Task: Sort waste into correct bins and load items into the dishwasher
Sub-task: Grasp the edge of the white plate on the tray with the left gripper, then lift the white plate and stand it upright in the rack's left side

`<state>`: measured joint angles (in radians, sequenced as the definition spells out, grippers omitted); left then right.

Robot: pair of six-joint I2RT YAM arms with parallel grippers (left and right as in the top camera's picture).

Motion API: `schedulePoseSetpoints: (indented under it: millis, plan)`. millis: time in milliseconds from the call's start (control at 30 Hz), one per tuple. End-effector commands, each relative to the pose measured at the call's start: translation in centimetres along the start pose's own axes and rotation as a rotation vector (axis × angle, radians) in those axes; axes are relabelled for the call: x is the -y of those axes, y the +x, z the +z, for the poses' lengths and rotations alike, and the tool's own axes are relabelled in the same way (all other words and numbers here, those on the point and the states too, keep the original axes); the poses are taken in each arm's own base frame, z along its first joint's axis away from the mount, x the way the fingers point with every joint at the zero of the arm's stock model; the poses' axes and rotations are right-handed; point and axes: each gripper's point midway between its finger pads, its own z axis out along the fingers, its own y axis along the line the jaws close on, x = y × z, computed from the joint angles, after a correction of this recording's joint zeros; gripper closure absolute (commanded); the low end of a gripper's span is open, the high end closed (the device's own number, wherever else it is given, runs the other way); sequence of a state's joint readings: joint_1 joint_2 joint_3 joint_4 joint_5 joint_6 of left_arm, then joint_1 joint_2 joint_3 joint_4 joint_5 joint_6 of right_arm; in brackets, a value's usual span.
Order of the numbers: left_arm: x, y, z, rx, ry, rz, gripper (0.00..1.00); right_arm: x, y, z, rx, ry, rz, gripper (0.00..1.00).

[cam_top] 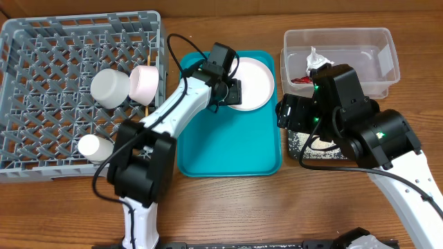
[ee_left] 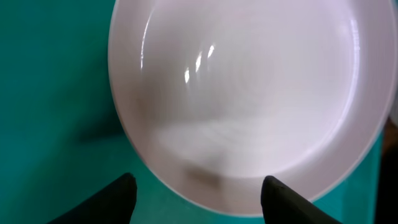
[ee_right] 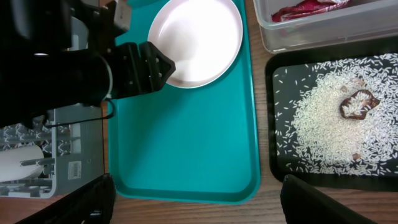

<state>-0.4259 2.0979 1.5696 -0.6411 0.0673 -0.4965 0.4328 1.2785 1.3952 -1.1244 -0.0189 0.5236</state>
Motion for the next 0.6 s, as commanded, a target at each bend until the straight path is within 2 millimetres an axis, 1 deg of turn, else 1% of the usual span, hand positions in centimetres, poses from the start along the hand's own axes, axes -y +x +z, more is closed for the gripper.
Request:
schedulePoseSetpoints:
  millis: [0,67,100,133,267,300,333,433,500,567]
  plan:
    - [-1.0,0.1,1.6,-0.009,-0.03,-0.131,0.39,-0.2,-0.5,-0.4,0.02,-0.005,0.002,0.14]
    - [-1.0,0.7,2.2,-0.035,-0.027,-0.143,0.51,-0.2,-0.5,-0.4,0.019,-0.005,0.002,0.14]
    - [-1.1,1.1,2.2,-0.051,-0.028,-0.144,0.58,-0.2,-0.5,-0.4,0.019,-0.005,0.002,0.14]
    - [-1.4,1.4,2.2,-0.061,-0.043,-0.144,0.68,-0.1,-0.4,-0.4,0.017,-0.003,0.002,0.14]
    - [-2.9,2.0,1.1,-0.081,-0.118,-0.123,0.88,-0.1,-0.4,-0.4,0.016,-0.003,0.002,0.14]
    - [-3.3,2.0,0.8,-0.08,-0.132,-0.113,0.9,-0.1,-0.4,-0.4,0.016,-0.003,0.002,0.14]
    - [-3.6,1.8,0.3,-0.075,-0.144,-0.102,0.96,-0.1,-0.4,-0.4,0.017,-0.003,0.002,0.14]
    - [-4.7,0.5,-2.1,-0.035,-0.183,-0.096,0.96,-0.1,-0.4,-0.4,0.017,-0.003,0.002,0.14]
    - [-5.3,-1.1,-4.9,0.019,-0.199,-0.082,0.96,-0.1,-0.4,-0.4,0.016,-0.003,0.002,0.14]
    - [-5.7,-2.7,-8.6,0.089,-0.212,-0.062,0.96,-0.1,-0.4,-0.4,0.013,-0.001,0.002,0.14]
